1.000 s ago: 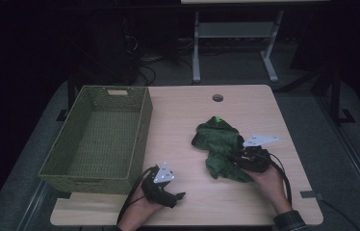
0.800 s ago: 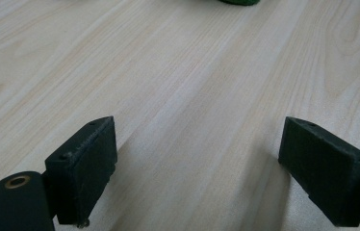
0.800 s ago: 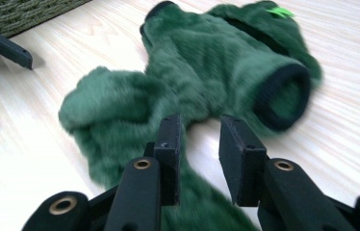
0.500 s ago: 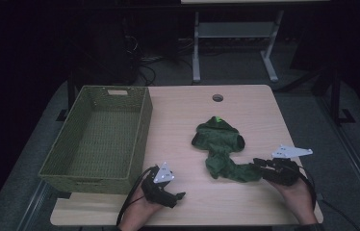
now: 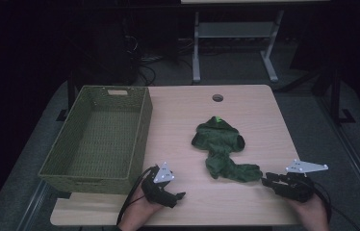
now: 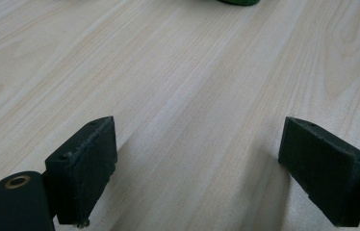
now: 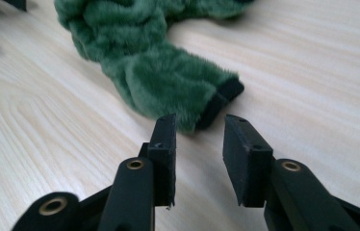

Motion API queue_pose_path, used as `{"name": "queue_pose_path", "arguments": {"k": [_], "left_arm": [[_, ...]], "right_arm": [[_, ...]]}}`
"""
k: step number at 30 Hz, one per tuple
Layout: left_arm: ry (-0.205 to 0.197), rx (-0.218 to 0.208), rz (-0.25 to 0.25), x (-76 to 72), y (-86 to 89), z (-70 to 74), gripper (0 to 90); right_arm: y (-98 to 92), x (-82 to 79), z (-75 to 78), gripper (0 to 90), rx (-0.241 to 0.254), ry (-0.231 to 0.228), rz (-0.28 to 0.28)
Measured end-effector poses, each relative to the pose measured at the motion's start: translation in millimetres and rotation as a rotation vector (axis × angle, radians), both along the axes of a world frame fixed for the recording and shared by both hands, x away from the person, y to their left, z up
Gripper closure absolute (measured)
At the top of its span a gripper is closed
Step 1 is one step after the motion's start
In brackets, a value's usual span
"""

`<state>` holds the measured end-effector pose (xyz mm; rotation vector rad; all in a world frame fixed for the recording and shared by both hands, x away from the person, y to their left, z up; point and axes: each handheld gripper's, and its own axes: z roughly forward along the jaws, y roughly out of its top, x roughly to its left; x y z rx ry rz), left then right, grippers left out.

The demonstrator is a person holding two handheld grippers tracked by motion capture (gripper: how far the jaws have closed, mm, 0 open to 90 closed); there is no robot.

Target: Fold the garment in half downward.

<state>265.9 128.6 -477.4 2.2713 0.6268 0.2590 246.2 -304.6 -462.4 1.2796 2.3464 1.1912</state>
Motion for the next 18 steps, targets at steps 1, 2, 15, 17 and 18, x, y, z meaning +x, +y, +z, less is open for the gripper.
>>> {"name": "queue_pose_path", "arguments": {"k": [1, 2, 15, 17, 18], "left_arm": [[0.000, 0.000, 0.000, 0.0, 0.0, 0.0, 12.8], [0.000, 0.000, 0.000, 0.0, 0.0, 0.0, 12.8], [-0.001, 0.001, -0.005, 0.7, -0.4, 0.0, 12.8], [-0.002, 0.001, -0.005, 0.8, -0.5, 0.0, 12.8], [-0.002, 0.001, -0.005, 0.8, -0.5, 0.0, 12.9]], "right_arm": [[-0.3, 0.2, -1.7, 63.3, -0.002, 0.005, 0.000], [-0.3, 0.2, -1.7, 63.3, -0.002, 0.005, 0.000], [5.6, 16.3, -11.1, 66.8, 0.030, 0.066, 0.040], [5.5, 17.0, -11.0, 71.6, 0.031, 0.056, 0.048], [5.5, 17.4, -10.4, 77.6, 0.028, 0.050, 0.048]]}}
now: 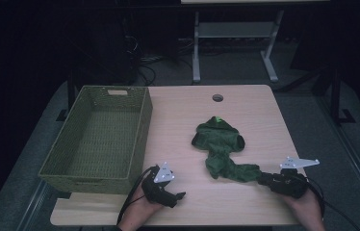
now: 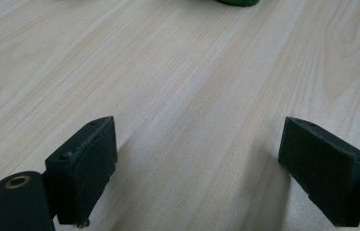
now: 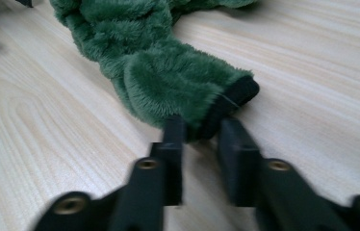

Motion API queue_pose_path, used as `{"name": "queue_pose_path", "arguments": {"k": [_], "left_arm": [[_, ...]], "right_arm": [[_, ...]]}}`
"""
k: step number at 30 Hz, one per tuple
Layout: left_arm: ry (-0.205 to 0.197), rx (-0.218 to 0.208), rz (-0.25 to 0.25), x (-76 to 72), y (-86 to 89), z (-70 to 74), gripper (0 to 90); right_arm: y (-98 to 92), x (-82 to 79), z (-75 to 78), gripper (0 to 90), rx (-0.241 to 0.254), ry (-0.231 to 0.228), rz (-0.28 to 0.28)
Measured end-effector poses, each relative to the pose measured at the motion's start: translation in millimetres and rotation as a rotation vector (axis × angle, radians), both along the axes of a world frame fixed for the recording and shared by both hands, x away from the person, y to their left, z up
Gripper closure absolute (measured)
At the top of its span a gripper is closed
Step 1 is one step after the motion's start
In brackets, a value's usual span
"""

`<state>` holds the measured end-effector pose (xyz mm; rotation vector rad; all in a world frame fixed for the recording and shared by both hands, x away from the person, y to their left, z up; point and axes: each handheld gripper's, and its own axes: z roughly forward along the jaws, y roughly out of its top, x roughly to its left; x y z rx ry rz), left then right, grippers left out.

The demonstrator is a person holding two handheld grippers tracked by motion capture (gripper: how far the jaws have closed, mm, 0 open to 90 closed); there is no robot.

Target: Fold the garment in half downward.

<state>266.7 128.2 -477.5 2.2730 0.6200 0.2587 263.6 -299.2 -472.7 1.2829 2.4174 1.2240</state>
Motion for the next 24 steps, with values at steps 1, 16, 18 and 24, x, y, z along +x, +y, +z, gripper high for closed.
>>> {"name": "queue_pose_path", "arguments": {"k": [1, 16, 18, 24], "left_arm": [[0.000, 0.000, 0.000, 0.0, 0.0, 0.0, 12.8], [-0.001, -0.003, -0.001, 0.2, -0.2, -0.2, 12.9], [-0.001, -0.003, -0.001, 0.2, -0.2, -0.2, 12.9], [-0.001, -0.003, -0.001, 0.2, -0.2, -0.2, 12.9]], "right_arm": [[-0.2, 0.4, 0.1, 80.3, -0.004, -0.005, 0.002], [7.0, 0.8, 26.8, 83.4, 0.006, -0.120, 0.060], [10.3, 2.1, 30.4, 83.4, 0.011, -0.132, 0.069], [24.4, 6.3, 40.8, 83.3, 0.025, -0.175, 0.109]]}}
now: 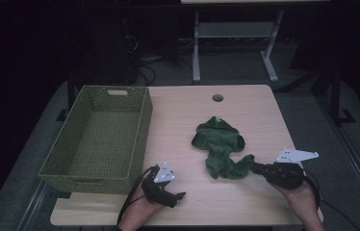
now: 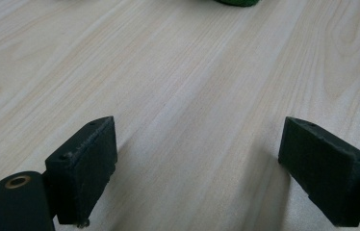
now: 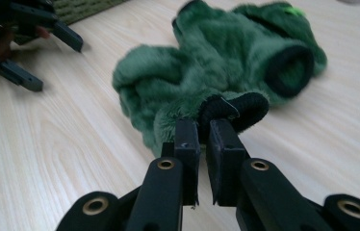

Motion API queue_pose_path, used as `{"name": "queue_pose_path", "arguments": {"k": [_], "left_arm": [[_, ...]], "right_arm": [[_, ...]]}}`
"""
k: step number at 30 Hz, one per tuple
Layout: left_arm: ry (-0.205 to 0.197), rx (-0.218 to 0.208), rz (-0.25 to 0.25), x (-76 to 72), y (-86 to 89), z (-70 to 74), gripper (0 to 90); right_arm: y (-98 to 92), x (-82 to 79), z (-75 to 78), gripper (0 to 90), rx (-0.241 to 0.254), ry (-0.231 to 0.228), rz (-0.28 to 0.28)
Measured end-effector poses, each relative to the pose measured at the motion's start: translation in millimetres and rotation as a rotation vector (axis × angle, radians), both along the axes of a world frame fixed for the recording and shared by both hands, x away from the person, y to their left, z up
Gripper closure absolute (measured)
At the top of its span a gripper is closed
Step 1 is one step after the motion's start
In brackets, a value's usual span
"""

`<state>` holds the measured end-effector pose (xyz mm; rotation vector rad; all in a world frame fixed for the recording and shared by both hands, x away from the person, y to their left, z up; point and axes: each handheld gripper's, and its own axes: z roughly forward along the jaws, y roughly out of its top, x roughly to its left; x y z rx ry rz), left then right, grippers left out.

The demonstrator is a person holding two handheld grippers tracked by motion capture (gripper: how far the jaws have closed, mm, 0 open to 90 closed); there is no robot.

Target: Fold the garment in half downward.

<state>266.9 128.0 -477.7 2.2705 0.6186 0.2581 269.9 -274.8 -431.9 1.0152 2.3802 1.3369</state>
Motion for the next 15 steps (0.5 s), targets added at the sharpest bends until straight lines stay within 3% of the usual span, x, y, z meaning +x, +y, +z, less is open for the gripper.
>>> {"name": "queue_pose_path", "arguments": {"k": [7, 15], "left_arm": [[-0.001, -0.003, 0.003, -0.1, -0.2, -0.2, 12.9], [-0.001, -0.002, 0.002, -0.1, -0.1, -0.1, 12.9]], "right_arm": [[18.9, 12.6, 15.7, 83.2, 0.004, -0.044, 0.051], [38.9, 24.7, 22.5, 82.5, -0.002, -0.056, 0.088]]}}
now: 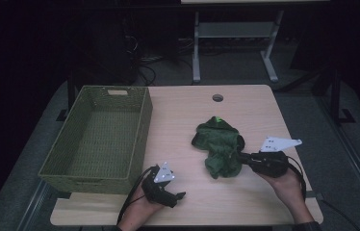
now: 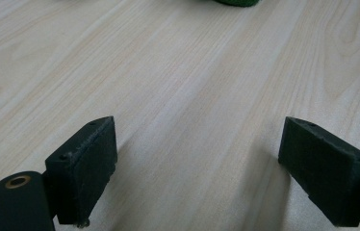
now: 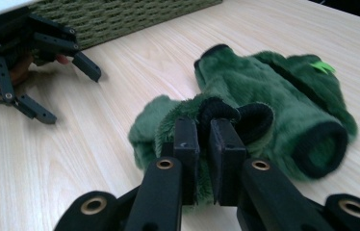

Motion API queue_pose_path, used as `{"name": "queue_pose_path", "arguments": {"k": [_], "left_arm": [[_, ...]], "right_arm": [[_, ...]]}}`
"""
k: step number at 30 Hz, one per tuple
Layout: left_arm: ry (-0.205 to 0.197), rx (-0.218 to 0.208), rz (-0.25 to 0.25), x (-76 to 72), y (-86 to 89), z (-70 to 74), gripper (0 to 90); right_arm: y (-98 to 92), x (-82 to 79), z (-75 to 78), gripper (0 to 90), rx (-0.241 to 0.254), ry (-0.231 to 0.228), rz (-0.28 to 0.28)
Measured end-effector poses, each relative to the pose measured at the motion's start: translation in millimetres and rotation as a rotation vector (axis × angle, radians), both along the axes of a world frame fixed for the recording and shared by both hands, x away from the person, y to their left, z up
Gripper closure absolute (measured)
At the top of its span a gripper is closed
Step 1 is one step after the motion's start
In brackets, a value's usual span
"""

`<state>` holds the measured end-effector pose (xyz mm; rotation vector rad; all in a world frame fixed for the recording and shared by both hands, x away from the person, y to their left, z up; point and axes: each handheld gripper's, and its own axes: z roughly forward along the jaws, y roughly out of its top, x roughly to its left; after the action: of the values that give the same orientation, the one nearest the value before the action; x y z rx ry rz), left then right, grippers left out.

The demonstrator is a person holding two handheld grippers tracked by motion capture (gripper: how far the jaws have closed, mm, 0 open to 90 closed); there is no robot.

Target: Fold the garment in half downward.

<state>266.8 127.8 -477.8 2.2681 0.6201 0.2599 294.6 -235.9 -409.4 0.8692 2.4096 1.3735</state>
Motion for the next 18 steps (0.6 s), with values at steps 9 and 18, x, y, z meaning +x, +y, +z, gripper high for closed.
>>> {"name": "queue_pose_path", "arguments": {"k": [9, 18], "left_arm": [[-0.003, -0.001, 0.001, 0.1, 0.0, -0.1, 12.9], [-0.003, -0.001, 0.001, 0.1, -0.1, -0.1, 12.9]], "right_arm": [[25.7, 14.4, 4.6, 81.7, -0.005, -0.013, 0.053], [44.6, 25.3, 0.0, 75.6, -0.009, -0.003, 0.075]]}}
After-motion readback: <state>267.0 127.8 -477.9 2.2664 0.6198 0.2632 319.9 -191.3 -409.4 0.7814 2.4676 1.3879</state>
